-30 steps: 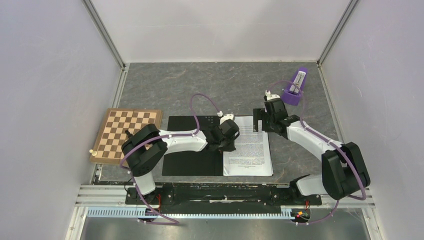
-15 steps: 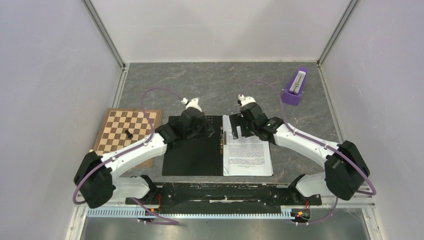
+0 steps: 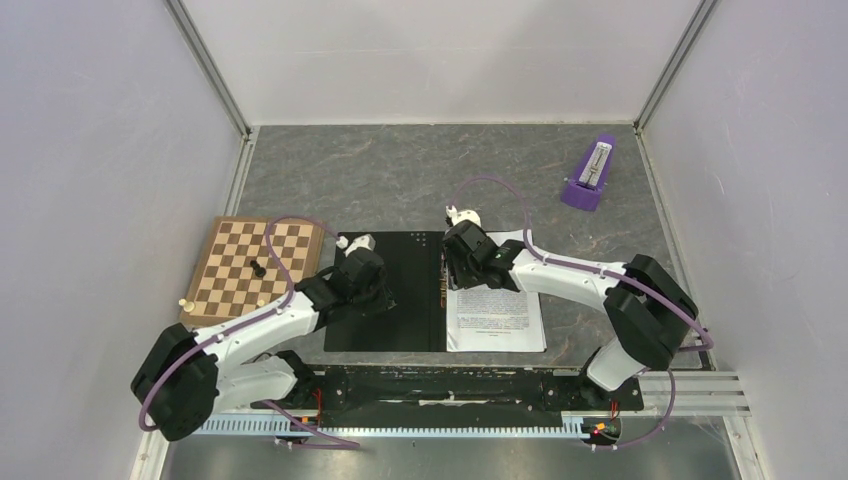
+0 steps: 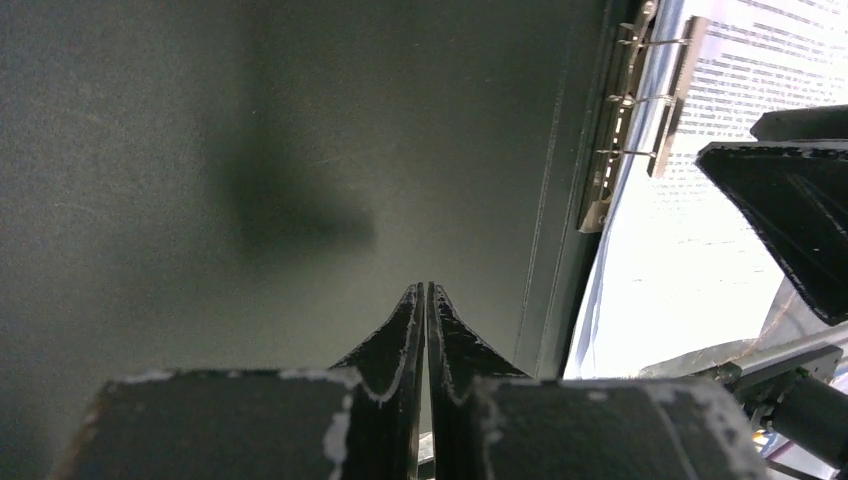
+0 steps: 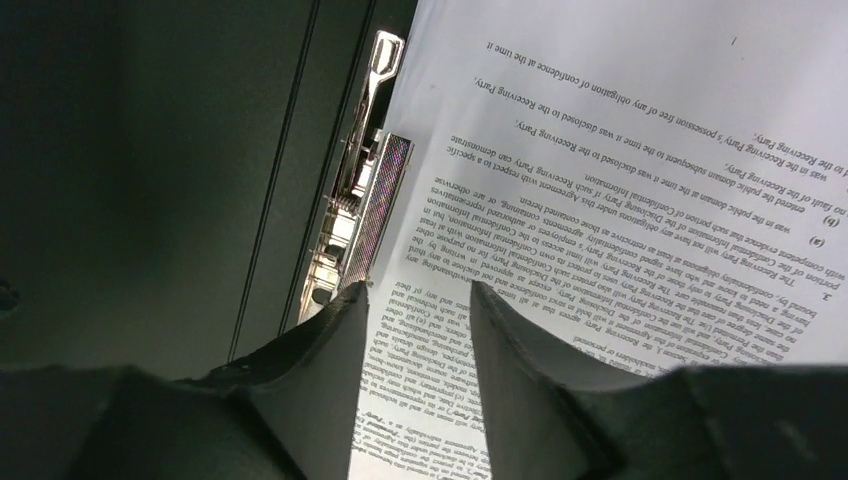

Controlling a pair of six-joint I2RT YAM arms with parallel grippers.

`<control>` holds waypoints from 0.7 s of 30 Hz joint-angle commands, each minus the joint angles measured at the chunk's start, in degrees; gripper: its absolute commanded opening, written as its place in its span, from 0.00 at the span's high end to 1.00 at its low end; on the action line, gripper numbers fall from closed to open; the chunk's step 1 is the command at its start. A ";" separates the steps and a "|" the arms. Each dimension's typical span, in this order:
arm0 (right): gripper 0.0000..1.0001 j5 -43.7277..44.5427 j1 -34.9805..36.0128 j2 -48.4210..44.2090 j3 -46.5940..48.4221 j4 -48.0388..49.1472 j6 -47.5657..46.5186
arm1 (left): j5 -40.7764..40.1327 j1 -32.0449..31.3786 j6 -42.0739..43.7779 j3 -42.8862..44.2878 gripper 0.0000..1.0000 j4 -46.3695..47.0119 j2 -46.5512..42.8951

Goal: Put the files into the folder

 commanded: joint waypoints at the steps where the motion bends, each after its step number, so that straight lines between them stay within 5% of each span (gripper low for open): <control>1: 0.58 1.53 0.12 0.91 2.59 4.07 2.67 | 0.96 0.86 -4.90 -1.41 0.91 2.24 1.80; 12: 0.62 -0.44 0.73 3.32 2.14 7.20 4.72 | 1.34 2.24 -7.02 -0.87 0.93 0.26 6.35; 21: 0.79 -0.56 1.29 3.60 -0.15 9.03 6.71 | 1.69 2.34 -8.42 -1.41 0.95 1.48 6.76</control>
